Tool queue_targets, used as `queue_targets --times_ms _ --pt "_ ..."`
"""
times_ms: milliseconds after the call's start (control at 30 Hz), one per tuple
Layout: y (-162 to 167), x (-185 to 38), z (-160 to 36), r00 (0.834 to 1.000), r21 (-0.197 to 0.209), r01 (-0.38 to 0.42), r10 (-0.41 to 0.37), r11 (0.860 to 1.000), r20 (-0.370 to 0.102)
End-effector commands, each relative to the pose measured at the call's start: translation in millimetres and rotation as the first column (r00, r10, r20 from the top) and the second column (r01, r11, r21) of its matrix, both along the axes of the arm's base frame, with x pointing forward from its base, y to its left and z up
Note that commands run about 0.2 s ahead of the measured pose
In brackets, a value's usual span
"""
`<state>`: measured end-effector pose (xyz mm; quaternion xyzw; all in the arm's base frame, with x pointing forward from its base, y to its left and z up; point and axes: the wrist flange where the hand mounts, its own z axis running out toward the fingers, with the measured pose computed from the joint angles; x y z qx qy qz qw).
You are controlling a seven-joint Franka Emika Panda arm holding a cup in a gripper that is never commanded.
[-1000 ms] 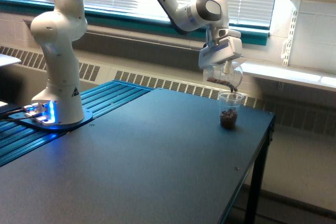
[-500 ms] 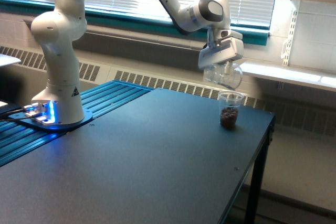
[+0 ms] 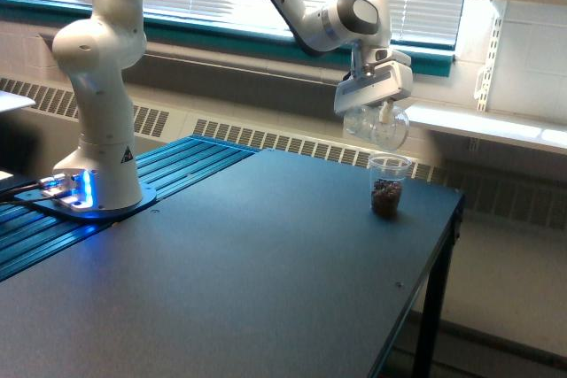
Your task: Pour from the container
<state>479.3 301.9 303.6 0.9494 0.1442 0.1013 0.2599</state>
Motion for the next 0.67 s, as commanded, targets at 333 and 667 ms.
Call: queue_targets --times_ms 333,667 --pt "0.2 -0.4 -2.0 0.999 0.013 -0.032 0.032 0.999 -0.023" --pt "-9.6 -4.5 -1.6 1.0 0.055 -0.018 0.018 0.998 -0.01"
